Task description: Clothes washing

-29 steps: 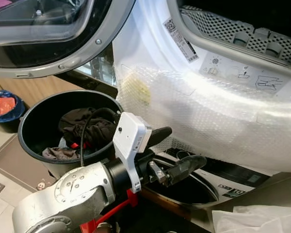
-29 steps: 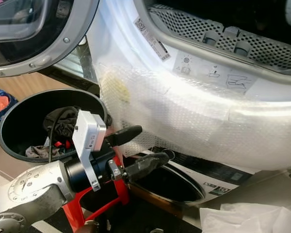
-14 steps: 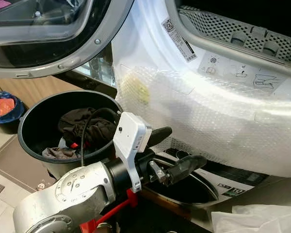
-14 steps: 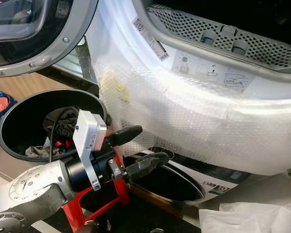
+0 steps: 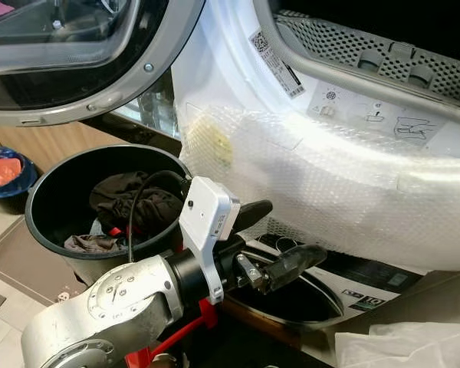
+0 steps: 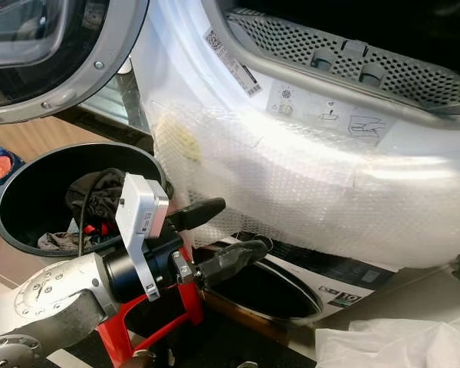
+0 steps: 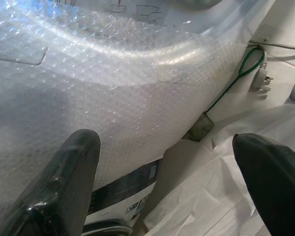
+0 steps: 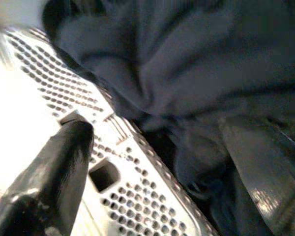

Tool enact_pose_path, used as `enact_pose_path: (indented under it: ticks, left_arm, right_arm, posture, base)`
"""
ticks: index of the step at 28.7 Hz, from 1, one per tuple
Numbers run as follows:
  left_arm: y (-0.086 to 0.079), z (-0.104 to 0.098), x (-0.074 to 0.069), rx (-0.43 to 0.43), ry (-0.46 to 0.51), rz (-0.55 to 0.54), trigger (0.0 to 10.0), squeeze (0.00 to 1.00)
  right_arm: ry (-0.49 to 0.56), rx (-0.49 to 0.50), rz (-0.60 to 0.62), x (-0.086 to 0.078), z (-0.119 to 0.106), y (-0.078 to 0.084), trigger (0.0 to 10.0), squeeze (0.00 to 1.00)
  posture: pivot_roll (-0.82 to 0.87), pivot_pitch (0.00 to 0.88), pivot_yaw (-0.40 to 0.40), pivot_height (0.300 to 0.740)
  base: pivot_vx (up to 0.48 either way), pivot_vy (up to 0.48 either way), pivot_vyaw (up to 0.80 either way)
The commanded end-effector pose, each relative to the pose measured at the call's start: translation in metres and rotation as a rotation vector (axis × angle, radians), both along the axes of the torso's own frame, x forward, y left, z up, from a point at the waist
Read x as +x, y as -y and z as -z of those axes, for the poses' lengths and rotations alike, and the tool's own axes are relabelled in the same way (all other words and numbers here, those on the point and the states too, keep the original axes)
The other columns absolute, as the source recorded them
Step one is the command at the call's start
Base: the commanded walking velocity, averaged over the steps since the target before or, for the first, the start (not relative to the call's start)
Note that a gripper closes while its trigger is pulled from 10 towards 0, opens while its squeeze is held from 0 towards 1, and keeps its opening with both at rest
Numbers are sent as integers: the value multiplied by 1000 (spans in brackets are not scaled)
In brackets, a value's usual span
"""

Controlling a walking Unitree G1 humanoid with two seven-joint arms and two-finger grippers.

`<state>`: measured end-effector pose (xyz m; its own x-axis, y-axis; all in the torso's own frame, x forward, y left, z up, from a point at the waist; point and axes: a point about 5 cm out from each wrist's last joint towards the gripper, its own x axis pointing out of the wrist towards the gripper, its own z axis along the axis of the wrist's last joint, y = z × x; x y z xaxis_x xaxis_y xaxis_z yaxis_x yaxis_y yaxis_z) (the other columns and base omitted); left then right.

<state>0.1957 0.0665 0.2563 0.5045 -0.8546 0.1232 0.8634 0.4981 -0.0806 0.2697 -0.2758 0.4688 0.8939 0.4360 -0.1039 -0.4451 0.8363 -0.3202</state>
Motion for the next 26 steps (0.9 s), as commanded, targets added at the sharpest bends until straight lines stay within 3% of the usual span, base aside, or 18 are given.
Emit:
enact_pose_path:
  ticks: [1, 5, 9, 12, 15, 16, 17, 20, 26]
  left_arm:
    - [3, -1, -3, -10, 2, 31, 10000, 0]
    - [3, 0, -3, -10, 3, 27, 10000, 0]
    - [2, 0, -3, -7, 3, 18, 10000, 0]
    - [1, 1, -3, 1, 3, 5, 10000, 0]
    - [-1, 2, -2, 7, 3, -6, 10000, 0]
    - [-3, 3, -1, 13, 7, -21, 10000, 0]
    - [-3, 3, -1, 13, 7, -21, 10000, 0]
    - [-8, 4, 4, 30, 15, -54, 10000, 0]
    - [-12, 4, 10, 40, 24, -78, 10000, 0]
  right_arm:
    - [31, -17, -62, -10, -3, -2, 10000, 0]
    - [3, -148, -137, -13, 4, -4, 10000, 0]
    - [-1, -254, -101, -3, 8, -6, 10000, 0]
    - [9, -272, -79, 0, 13, -5, 10000, 0]
    - [6, -259, -111, -3, 18, -6, 10000, 0]
    - [12, -209, -207, -12, 21, -10, 10000, 0]
    - [12, -209, -207, -12, 21, -10, 10000, 0]
    - [85, -174, -276, -20, 26, -11, 10000, 0]
    - [113, 37, -380, -31, 51, -7, 10000, 0]
  posture:
    - [-49, 230, -90, 740]
    - [-40, 226, -97, 740]
    - [-41, 230, -102, 740]
    - [-37, 229, -106, 740]
    - [-29, 229, -109, 740]
    - [-30, 229, -109, 740]
    - [-30, 229, -109, 740]
    - [-30, 226, -103, 740]
    - [-32, 218, -88, 740]
  base:
    - [0, 0, 0]
    - [0, 0, 0]
    - [0, 0, 0]
    - [0, 0, 0]
    - [0, 0, 0]
    - [0, 0, 0]
    - [0, 0, 0]
    - [0, 0, 0]
    - [0, 0, 0]
